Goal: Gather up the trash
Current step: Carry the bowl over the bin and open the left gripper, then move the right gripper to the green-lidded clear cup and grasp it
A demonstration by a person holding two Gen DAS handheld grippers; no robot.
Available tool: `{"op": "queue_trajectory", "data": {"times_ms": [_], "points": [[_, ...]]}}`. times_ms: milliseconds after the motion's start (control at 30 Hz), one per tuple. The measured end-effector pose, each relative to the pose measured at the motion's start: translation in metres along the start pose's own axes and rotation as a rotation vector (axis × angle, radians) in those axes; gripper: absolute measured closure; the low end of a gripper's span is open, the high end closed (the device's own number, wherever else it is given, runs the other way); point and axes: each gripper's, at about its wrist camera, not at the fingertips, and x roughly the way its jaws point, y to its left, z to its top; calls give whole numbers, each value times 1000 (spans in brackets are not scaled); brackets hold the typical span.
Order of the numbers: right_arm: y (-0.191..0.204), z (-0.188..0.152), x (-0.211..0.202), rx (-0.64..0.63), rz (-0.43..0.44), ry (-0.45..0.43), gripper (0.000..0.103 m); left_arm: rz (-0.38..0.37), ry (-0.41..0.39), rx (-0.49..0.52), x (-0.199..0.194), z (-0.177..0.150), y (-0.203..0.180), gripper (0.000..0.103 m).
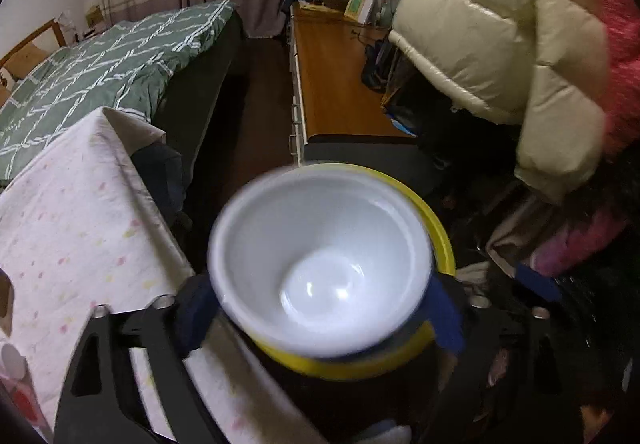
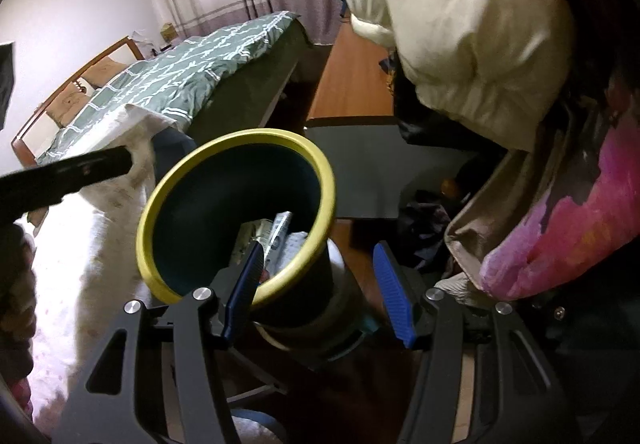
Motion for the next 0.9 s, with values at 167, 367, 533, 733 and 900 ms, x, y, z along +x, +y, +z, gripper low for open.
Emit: {"op": "queue_trajectory", "data": {"times_ms": [167, 367, 533, 733, 900], "points": [[-2, -4, 5, 13, 13, 14, 48, 8, -37, -25, -15, -3, 1, 11], [10, -6, 12, -2, 39, 27, 48, 22, -139, -7, -98, -41, 10, 7], [28, -8, 10, -29, 55, 25, 48, 67, -209, -8, -167, -85, 29, 5], [61, -10, 2, -82, 79, 16, 48, 207, -262, -137, -242, -146, 90, 5], [108, -14, -11, -162, 123, 3, 48, 360, -304, -269, -295, -205, 144, 5]]}}
